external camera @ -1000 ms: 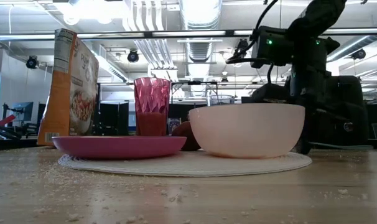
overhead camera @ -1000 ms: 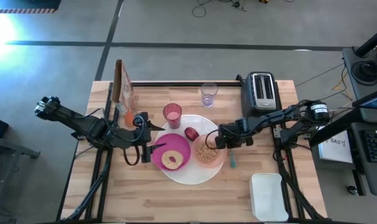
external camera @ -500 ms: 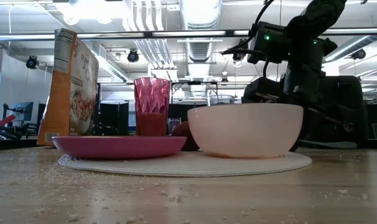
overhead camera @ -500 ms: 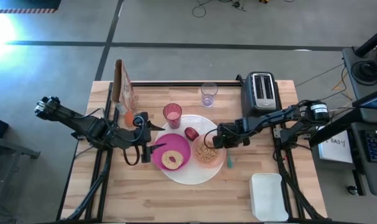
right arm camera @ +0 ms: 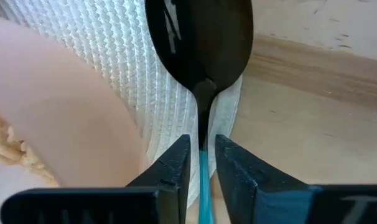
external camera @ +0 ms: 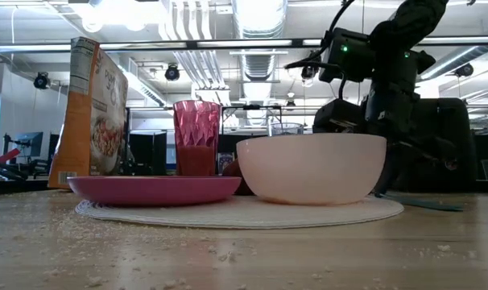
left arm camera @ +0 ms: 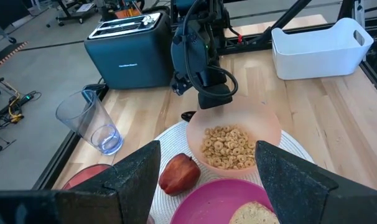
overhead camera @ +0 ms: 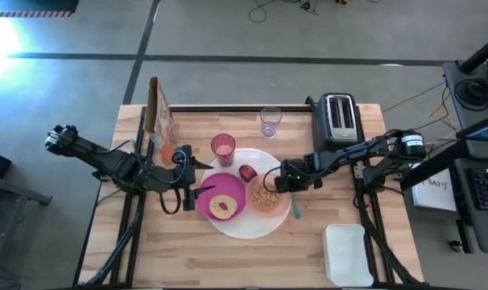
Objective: Arrange a breakfast setting
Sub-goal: Return to Home Position
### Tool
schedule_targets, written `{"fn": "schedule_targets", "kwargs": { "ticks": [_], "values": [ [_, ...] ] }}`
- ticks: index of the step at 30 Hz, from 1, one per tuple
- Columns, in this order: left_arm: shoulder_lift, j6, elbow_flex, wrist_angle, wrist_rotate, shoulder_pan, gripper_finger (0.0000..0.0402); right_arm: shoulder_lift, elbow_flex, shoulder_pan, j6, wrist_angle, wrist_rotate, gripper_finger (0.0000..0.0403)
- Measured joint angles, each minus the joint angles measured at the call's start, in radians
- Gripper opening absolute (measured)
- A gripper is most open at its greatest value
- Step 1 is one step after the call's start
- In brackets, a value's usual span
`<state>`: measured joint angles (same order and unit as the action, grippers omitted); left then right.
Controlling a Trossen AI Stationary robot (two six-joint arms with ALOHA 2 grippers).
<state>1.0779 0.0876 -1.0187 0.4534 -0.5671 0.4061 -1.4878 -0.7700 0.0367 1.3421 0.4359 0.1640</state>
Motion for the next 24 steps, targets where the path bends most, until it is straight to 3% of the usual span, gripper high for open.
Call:
{"fn": "schedule_targets", "kwargs": {
  "ticks": [9, 15, 24],
  "values": [
    [-0.012, 0.0, 0.0, 0.0, 0.0, 0.0, 0.0245, 0.107, 0.0, 0.03, -0.064, 0.017, 0.023, 0.0069],
    [-0.039, 0.001, -0.01, 0.004, 0.0, 0.0, 0.0245, 0.234, -0.005, 0.057, -0.16, 0.117, 0.015, 0.007],
    [-0.106, 0.029, -0.022, 0.019, 0.0, 0.0, 0.0245, 0.435, -0.005, 0.062, -0.38, 0.151, -0.09, 0.006]
  ]
}}
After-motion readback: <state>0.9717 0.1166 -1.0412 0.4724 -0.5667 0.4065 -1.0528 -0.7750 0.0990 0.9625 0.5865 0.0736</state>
